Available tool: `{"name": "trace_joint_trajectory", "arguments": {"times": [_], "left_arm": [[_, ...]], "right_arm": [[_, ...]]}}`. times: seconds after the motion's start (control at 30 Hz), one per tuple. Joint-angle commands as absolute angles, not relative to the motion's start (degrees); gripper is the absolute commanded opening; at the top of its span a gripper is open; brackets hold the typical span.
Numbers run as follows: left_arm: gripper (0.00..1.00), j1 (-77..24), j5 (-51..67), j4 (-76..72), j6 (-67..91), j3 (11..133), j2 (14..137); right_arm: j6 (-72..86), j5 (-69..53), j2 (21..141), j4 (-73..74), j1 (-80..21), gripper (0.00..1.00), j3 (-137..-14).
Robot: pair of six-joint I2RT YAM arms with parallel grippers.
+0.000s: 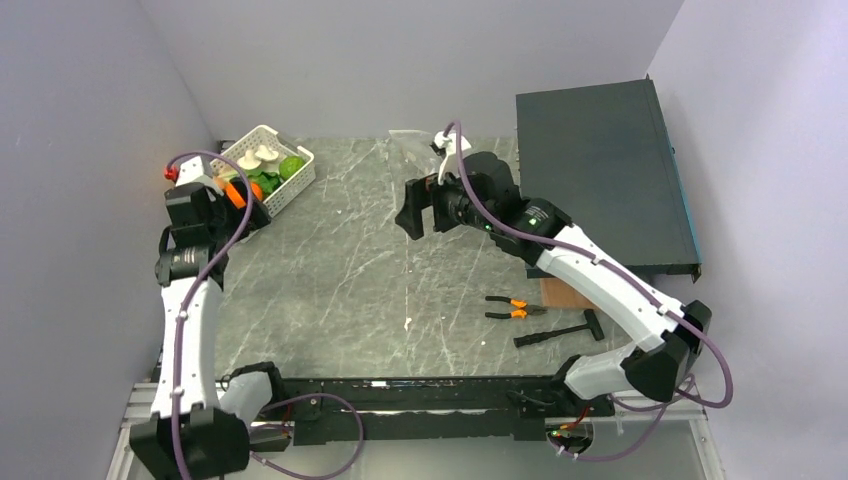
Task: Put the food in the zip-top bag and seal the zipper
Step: Pick up the zipper food storage bag at the center of the board.
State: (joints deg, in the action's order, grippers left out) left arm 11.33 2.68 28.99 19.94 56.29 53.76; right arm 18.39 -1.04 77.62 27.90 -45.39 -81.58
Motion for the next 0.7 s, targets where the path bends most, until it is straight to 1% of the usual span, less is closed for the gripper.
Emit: {"name": "trace_joint_trajectory", "arguments": {"times": [0.0,0.13,0.2,0.27,0.43,0.53,0.6,0.67], "left_arm": [[0.99,15.48,9.33,27.88,23.66,60.09,59.45],[0.99,15.94,19.92,23.12,25.15,61.51,65.34],[0.99,15.84,27.04,19.21,26.69,61.12,68.08],[0.99,15.05,31.16,14.48,28.4,60.05,69.51],[0.99,10.04,31.07,15.83,24.08,64.85,72.68],[0.99,7.7,30.1,15.87,19.84,66.28,73.54],[0.99,6.58,29.04,15.2,17.42,65.56,73.59],[0.99,6.03,29.7,14.02,16.47,64.31,73.61]], "right_arm": [[15.37,-1.67,80.3,27.05,-45.43,1.0,-85.05],[13.3,7.31,85.09,28.83,-45.55,1.0,-88.42],[13.61,14.32,89.1,30.89,-45.53,1.0,-93.27],[14.71,23.09,93.71,32.83,-45.55,1.0,-97.5],[13.97,38.96,105.32,36.69,-45.54,1.0,-106.54],[12.71,47.25,109.71,34.51,-45.49,1.0,-107.37],[11.72,50.93,112.12,32.13,-45.46,1.0,-106.98],[8.66,50.99,114.26,29.09,-45.43,1.0,-106.75]]}}
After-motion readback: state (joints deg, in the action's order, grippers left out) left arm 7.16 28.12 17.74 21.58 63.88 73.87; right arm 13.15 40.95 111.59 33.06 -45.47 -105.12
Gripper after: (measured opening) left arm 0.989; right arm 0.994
